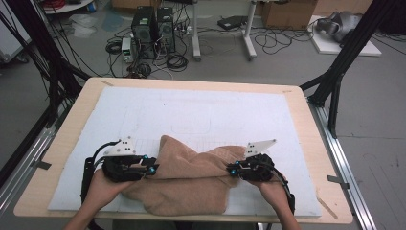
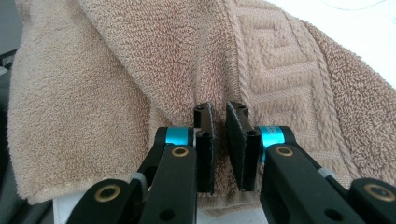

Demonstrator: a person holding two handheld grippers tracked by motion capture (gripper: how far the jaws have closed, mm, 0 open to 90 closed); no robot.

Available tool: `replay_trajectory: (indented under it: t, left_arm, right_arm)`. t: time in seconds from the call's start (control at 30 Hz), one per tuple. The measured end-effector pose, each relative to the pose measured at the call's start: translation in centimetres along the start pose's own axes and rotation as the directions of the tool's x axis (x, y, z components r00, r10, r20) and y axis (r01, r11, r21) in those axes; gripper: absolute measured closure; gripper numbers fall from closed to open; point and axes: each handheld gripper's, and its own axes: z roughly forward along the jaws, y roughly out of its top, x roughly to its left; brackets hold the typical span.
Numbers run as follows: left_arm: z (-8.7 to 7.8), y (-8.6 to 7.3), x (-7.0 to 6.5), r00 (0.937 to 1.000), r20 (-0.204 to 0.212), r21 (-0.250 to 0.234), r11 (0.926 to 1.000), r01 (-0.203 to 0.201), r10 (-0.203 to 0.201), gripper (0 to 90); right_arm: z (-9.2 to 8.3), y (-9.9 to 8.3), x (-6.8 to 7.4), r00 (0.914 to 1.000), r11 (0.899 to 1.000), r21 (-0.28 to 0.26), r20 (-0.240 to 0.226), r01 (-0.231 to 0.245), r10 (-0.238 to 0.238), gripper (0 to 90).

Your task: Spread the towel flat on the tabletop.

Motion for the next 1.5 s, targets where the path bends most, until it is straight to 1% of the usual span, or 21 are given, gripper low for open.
replay_trajectory:
  t: [0.07,0.13,0.37,0.43,0.47,0.5,0.57,0.6,0.63,0.67,0.7,0.73,0.77,0.8,0.9,0.97,1.07,1.1,1.23,1.37,1.5]
  left_arm:
    - [0.2,0.6,0.5,1.0,-0.008,-0.009,1.0,0.001,-0.001,66.3]
    - [0.6,1.2,1.0,1.0,-0.007,0.0,1.0,0.002,-0.002,63.6]
    - [3.3,3.1,3.0,0.9998,0.0,0.033,0.9993,0.019,-0.019,52.4]
    - [4.1,3.4,3.5,0.9998,-0.002,0.058,0.9981,0.02,-0.02,50.2]
    - [4.6,3.5,3.8,0.9993,0.006,0.072,0.9967,0.037,-0.038,49.0]
    - [5.1,3.5,4.1,0.9992,0.003,0.088,0.9953,0.04,-0.04,48.1]
    - [6.2,3.2,4.7,0.9981,0.004,0.132,0.9894,0.06,-0.061,47.9]
    - [6.8,3.0,5.0,0.9973,0.011,0.165,0.9838,0.07,-0.073,48.1]
    - [7.1,2.8,5.1,0.9973,0.015,0.186,0.9802,0.068,-0.072,51.4]
    - [7.6,2.6,5.2,0.9971,0.037,0.218,0.9744,0.057,-0.066,58.2]
    - [7.9,2.5,5.1,0.9966,0.05,0.23,0.9719,0.052,-0.065,66.7]
    - [8.1,2.4,4.9,0.9967,0.064,0.25,0.9677,0.033,-0.051,73.1]
    - [8.3,2.4,4.6,0.9974,0.061,0.257,0.9661,0.019,-0.036,80.0]
    - [8.3,2.4,4.5,0.998,0.058,0.261,0.9654,0.009,-0.025,82.5]
    - [7.7,2.6,4.4,0.9992,0.037,0.242,0.9702,0.008,-0.017,84.6]
    - [6.8,2.8,4.4,0.9997,0.018,0.211,0.9774,0.014,-0.018,84.9]
    - [5.0,3.1,4.2,0.9998,-0.012,0.135,0.9907,0.018,-0.017,85.2]
    - [4.6,3.2,4.2,0.9997,-0.02,0.12,0.9926,0.014,-0.012,85.2]
    - [2.8,3.3,3.7,0.9982,-0.06,0.065,0.9979,-0.001,0.005,85.3]
    - [1.5,3.7,3.3,0.9953,-0.096,0.015,0.9998,-0.013,0.014,85.3]
    - [0.5,4.5,3.1,0.9884,-0.149,-0.027,0.999,-0.036,0.031,85.4]
  right_arm:
    - [-0.1,0.0,0.0,1.0,1.0,0.0,0.003,0.008,-0.008,81.8]
    - [-0.1,0.0,0.0,1.0,1.0,0.005,0.001,0.004,-0.004,81.8]
    - [-0.1,0.0,-0.1,1.0,1.0,0.001,0.001,0.006,-0.006,81.8]
    - [-0.1,0.1,-0.2,1.0,1.0,0.0,0.002,0.007,-0.007,81.8]
    - [-0.2,0.1,-0.2,1.0,1.0,0.001,0.0,0.003,-0.003,81.8]
    - [-0.2,0.1,-0.3,1.0,1.0,0.0,0.0,0.005,-0.005,81.8]
    - [-0.3,0.2,-0.3,1.0,1.0,-0.001,0.004,0.008,-0.008,81.8]
    - [-0.3,0.2,-0.3,1.0,1.0,-0.002,0.004,0.006,-0.006,81.8]
    - [-0.3,0.2,-0.4,1.0,1.0,-0.002,0.002,0.009,-0.009,81.8]
    - [-0.3,0.2,-0.4,0.9999,1.0,-0.002,0.002,0.01,-0.01,81.8]
    - [-0.3,0.2,-0.4,1.0,1.0,-0.001,0.003,0.007,-0.007,81.8]
    - [-0.3,0.2,-0.4,1.0,1.0,0.0,0.003,0.007,-0.007,81.8]
    - [-0.2,0.3,-0.5,1.0,1.0,-0.001,0.003,0.008,-0.008,81.8]
    - [-0.3,0.3,-0.5,0.9999,1.0,0.001,0.002,0.011,-0.011,81.8]
    - [-0.5,0.6,-0.5,0.9998,1.0,-0.002,0.009,0.02,-0.02,81.8]
    - [-0.8,0.7,-0.6,0.9997,1.0,-0.007,0.014,0.02,-0.02,81.9]
    - [-1.5,1.1,-0.7,0.9993,0.999,-0.023,0.028,0.025,-0.024,81.9]
    - [-1.7,1.3,-0.8,0.9991,0.999,-0.027,0.035,0.025,-0.024,81.9]
    - [-2.5,2.4,-0.9,0.9975,0.998,-0.041,0.056,0.045,-0.042,82.0]
    - [-3.0,3.6,-0.9,0.9957,0.996,-0.053,0.069,0.066,-0.062,82.3]
    - [-3.1,4.9,-1.3,0.9947,0.996,-0.051,0.071,0.078,-0.075,82.5]
